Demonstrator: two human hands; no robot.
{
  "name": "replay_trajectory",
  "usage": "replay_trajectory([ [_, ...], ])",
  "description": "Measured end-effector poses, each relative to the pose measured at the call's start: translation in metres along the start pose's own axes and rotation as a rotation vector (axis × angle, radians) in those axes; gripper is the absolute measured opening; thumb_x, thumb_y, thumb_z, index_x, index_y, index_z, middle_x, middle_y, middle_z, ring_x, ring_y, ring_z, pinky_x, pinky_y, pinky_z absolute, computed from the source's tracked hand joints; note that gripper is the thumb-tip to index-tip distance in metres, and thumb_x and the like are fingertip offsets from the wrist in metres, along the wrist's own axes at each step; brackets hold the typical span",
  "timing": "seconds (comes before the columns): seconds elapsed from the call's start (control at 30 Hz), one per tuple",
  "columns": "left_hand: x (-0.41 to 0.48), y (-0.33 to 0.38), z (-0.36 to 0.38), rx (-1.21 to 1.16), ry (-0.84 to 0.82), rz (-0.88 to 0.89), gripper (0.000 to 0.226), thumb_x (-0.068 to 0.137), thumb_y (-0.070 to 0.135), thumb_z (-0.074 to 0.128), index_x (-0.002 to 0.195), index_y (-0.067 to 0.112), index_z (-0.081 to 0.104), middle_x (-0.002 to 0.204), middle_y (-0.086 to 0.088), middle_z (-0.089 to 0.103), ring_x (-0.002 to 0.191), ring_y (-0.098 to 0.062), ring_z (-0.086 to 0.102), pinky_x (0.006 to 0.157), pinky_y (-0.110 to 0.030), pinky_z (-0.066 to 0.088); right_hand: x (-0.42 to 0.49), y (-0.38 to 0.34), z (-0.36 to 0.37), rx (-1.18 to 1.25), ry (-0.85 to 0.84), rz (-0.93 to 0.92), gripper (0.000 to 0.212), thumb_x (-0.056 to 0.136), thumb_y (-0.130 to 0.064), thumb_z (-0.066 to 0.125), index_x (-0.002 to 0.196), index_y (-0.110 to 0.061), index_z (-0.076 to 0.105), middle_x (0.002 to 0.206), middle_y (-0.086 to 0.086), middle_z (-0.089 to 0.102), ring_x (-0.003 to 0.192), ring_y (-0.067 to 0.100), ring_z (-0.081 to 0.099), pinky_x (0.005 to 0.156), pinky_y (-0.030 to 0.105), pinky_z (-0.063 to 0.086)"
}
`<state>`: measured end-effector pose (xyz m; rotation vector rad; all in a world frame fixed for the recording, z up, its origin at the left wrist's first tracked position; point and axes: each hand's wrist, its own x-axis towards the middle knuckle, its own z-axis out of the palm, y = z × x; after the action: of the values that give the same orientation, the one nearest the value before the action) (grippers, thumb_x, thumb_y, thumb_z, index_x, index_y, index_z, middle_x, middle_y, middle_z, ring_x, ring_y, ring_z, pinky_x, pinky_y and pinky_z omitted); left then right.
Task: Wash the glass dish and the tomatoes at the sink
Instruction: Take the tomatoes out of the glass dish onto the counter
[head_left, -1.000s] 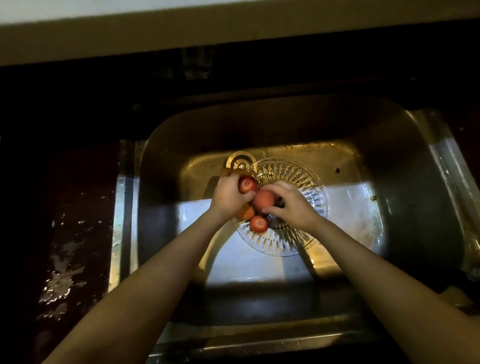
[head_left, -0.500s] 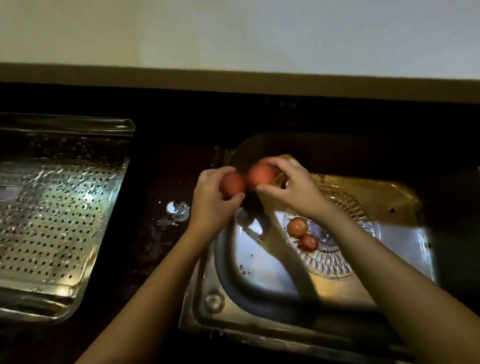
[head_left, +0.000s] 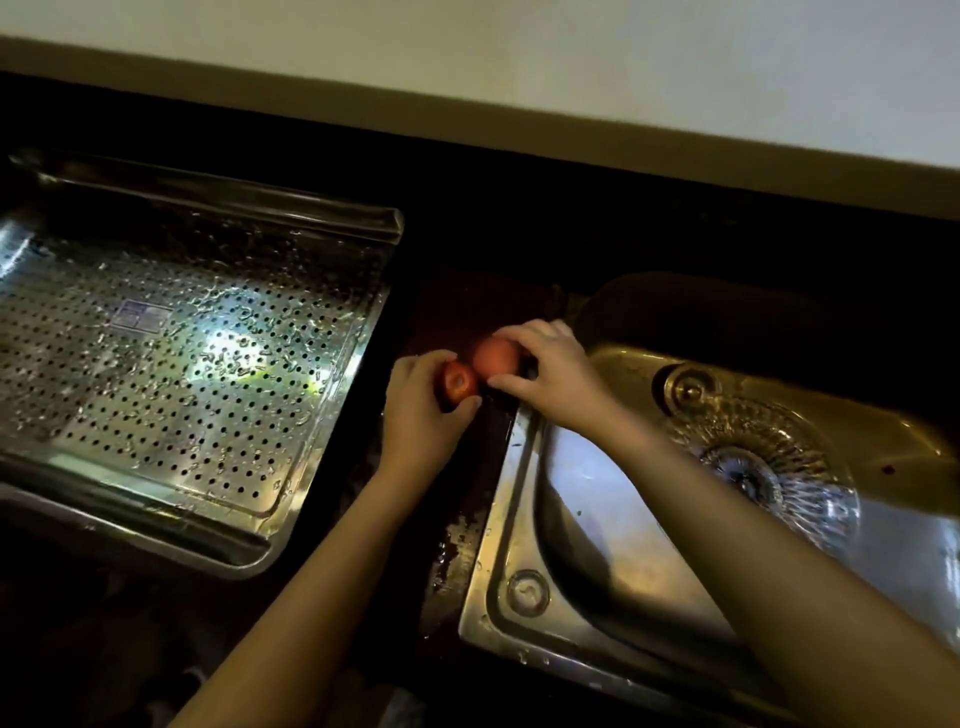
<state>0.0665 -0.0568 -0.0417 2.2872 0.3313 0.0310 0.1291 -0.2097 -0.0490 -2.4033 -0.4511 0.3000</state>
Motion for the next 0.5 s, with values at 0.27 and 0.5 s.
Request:
replay_trajectory([
  [0.27,0.0015,-0.0046,-0.0009,-0.008,-0.059,0.013,0.055,0.075,0.020,0.075,0.125,0.016,0.051,0.122,-0.007,0.044,0.108,-0.023,0.052,0.091,-0.040,0.051,-0.0022,-0.0022,0.0017,0.029,-0.007,0.029,0.055,0.081,-0.034,0.068,0.130,-0.019,0.049,0.126,0.005,0.052,0.121,0.022,0.037,0.101,0.036,0.037],
  [0.5,0.0024,-0.0056,-0.0020,0.000,-0.073,0.010,0.059,0.076,0.022,0.075,0.128,0.017,0.048,0.125,-0.007,0.043,0.112,-0.022,0.050,0.093,-0.041,0.050,-0.0018,-0.0045,0.0024,0.013,-0.007,0.042,0.059,0.081,-0.034,0.068,0.133,-0.017,0.045,0.129,0.006,0.050,0.122,0.022,0.036,0.103,0.039,0.038],
])
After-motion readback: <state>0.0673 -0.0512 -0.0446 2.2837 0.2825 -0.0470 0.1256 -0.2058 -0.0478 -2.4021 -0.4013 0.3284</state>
